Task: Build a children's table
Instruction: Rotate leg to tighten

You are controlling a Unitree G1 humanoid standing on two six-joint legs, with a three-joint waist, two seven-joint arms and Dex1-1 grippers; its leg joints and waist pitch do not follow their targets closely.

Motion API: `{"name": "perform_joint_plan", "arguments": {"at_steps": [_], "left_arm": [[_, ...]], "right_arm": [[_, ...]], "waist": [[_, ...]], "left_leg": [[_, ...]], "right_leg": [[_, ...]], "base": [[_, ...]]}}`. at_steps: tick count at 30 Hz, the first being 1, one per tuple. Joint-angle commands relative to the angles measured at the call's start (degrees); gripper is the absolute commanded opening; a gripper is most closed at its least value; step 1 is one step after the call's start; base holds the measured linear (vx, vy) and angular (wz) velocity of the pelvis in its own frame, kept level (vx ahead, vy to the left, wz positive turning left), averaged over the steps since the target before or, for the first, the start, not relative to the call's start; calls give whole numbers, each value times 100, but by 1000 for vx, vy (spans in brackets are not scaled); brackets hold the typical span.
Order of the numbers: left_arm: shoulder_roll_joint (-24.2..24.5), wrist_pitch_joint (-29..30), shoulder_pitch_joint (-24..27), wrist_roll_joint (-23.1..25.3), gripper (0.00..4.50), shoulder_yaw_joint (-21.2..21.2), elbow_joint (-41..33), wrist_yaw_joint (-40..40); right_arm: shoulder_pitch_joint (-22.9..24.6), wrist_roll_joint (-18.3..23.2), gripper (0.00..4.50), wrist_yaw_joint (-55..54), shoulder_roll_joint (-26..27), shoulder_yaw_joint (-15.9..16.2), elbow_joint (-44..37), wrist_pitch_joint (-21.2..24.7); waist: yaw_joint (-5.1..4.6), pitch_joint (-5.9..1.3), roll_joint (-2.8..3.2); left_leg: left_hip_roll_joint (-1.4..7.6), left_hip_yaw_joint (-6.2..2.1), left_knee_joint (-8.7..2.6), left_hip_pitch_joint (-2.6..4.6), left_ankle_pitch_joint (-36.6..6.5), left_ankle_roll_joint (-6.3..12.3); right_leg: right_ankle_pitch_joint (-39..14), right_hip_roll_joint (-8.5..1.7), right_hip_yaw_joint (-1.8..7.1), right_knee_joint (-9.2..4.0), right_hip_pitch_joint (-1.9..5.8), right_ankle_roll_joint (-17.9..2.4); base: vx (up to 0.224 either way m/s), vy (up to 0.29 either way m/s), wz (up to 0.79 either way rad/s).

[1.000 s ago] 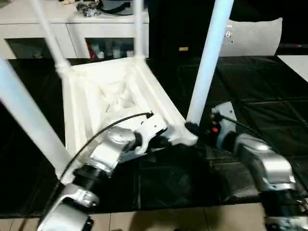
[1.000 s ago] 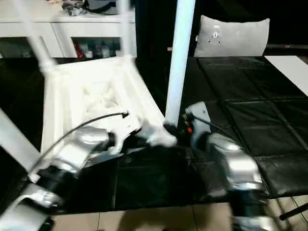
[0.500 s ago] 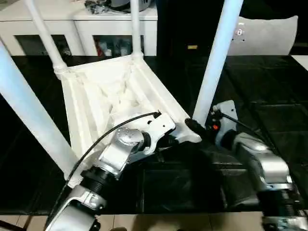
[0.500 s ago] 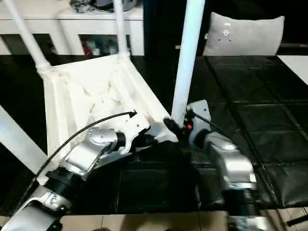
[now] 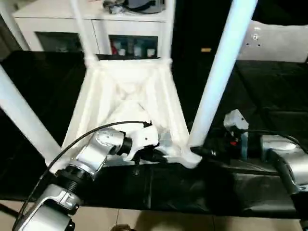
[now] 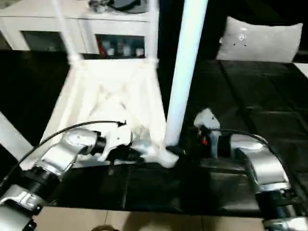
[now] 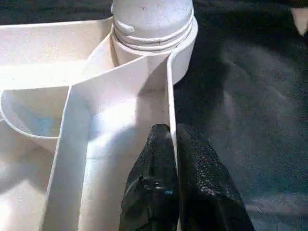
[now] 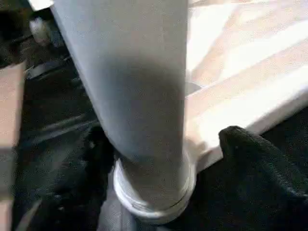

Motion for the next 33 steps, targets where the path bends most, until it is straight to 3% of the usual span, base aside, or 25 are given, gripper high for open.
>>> {"name": "perform_joint_plan", "arguments": {"at_steps": [1, 5, 7, 11, 14, 17, 21, 25, 27, 29, 33], "left_arm": [[39, -340, -224, -51, 0, -218, -135, -428], [162, -547, -268, -12, 0, -295, -82, -673], [182, -596, -270, -8, 0, -290, -72, -728], [190, -659, -285, -35, 0, -306, -36, -762], [176, -704, -294, -60, 0, -333, -18, -762], [151, -680, -269, -80, 0, -324, -25, -740], [92, -494, -215, -156, 0, -229, -69, -644], [-101, 1, -160, -280, 0, -61, -212, -293], [-247, 365, -146, -301, 0, 18, -293, -13], [-443, 598, -145, -302, 0, 93, -323, 312], [-1071, 1032, -193, -153, 0, 283, -252, 1418]], "right_arm": [[48, 90, 344, 366, -120, 133, -72, -149], [54, 175, 328, 742, -186, 282, -107, -82], [75, 200, 292, 783, -155, 303, -144, -93], [52, 182, 283, 739, -68, 312, -55, -251], [53, 199, 242, 727, 7, 333, -26, -298], [136, 318, 211, 809, 1, 357, -159, -136], [218, 489, 203, 667, 81, 236, -276, 60], [205, 508, 197, -140, 408, 97, -488, 572], [70, 357, 196, -886, 784, -6, -443, 736], [-61, 238, 196, -1437, 1063, -103, -305, 897], [-242, -198, 196, -2898, 1734, -239, -87, 1323]], "waist": [[-29, -396, -81], [-27, -398, -87], [-27, -397, -93], [-37, -397, -100], [-48, -390, -106], [-48, -386, -96], [-41, -394, -102], [-66, -371, -93], [-96, -344, -87], [-201, -323, -108], [-426, -341, -117]], "left_leg": [[475, -156, -369, 17, -190, 612], [477, -165, -369, 5, -211, 612], [487, -167, -372, 10, -191, 598], [474, -163, -372, -2, -195, 544], [448, -155, -378, -3, -252, 523], [472, -166, -384, 10, -275, 510], [473, -164, -380, 8, -201, 529], [462, -163, -396, 12, -301, 448], [434, -158, -414, 37, -478, 317], [362, -168, -412, 12, -627, 149], [366, -201, -405, -27, -638, 106]], "right_leg": [[-1268, -568, 491, -342, 394, -597], [-1346, -559, 480, -352, 391, -551], [-1325, -563, 482, -346, 384, -568], [-1330, -569, 482, -342, 391, -580], [-1545, -556, 468, -378, 395, -484], [-1614, -552, 471, -392, 383, -433], [-1463, -555, 479, -370, 388, -471], [-1675, -557, 467, -409, 381, -445], [-2076, -553, 446, -487, 371, -315], [-2661, -550, 377, -587, 404, -37], [-2624, -526, 327, -618, 433, 75]], "base": [[0, 0, 0], [0, 0, 0], [0, 0, 0], [0, 0, 0], [0, 0, 0], [0, 0, 0], [0, 0, 0], [0, 0, 0], [0, 0, 0], [0, 0, 0], [0, 0, 0]]}}
